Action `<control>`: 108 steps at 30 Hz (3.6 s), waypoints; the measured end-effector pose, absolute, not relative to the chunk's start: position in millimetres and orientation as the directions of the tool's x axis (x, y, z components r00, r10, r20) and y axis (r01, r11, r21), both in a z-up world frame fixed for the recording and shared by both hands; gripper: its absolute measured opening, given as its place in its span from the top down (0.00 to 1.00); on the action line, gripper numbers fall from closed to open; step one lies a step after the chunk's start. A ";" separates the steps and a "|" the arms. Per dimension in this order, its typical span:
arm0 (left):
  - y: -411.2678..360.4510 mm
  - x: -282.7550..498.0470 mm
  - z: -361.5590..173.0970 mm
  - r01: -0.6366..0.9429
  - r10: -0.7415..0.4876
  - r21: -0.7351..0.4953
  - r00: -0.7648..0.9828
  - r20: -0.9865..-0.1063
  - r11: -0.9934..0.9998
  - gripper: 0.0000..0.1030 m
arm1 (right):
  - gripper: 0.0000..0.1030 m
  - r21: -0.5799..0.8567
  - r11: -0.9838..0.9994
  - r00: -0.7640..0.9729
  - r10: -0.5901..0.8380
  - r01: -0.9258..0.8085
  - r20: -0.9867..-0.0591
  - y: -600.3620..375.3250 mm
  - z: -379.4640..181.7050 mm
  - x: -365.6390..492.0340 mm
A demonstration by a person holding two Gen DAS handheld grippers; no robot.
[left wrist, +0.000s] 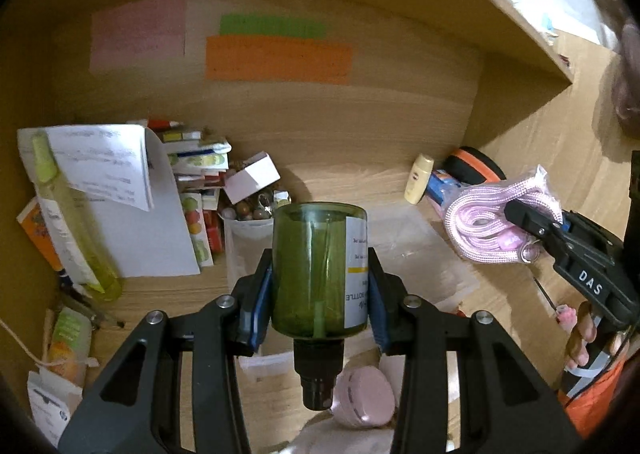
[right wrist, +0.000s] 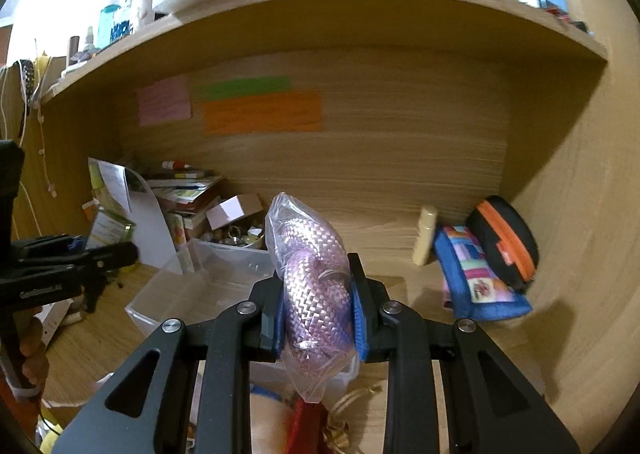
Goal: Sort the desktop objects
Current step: 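Carry both items over the clear box and release them inside, then move both tools back toward the remaining clutter beside the box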
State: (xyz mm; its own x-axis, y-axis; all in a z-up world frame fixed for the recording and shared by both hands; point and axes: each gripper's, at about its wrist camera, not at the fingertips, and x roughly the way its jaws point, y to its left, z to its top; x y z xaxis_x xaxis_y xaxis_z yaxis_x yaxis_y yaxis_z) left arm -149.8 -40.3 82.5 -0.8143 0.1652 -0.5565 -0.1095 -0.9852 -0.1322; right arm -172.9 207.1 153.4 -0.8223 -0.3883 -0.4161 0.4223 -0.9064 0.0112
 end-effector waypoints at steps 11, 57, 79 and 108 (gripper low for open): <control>-48.0 -202.3 43.7 -0.051 0.126 -0.133 -0.747 -0.653 -0.990 0.60 | 0.78 0.033 -0.883 -0.752 -0.418 0.468 -0.509 181.9 119.5 -216.7; -31.0 -172.8 64.0 -0.013 -0.003 0.025 -0.834 -0.551 -1.000 0.04 | 0.07 -0.202 -0.886 -0.848 -0.301 0.418 -0.436 162.7 117.0 -181.8; -38.9 -76.7 49.7 -0.025 0.029 -0.015 -0.796 -0.605 -1.000 0.01 | 0.01 -0.213 -0.924 -0.879 -0.203 0.318 -0.431 236.0 110.1 -102.3; 5.6 -60.1 -37.3 -0.201 0.137 -0.016 -0.604 -0.785 -0.979 0.01 | 0.01 -0.111 -0.824 -0.664 -0.360 0.556 -0.655 209.7 36.8 -53.6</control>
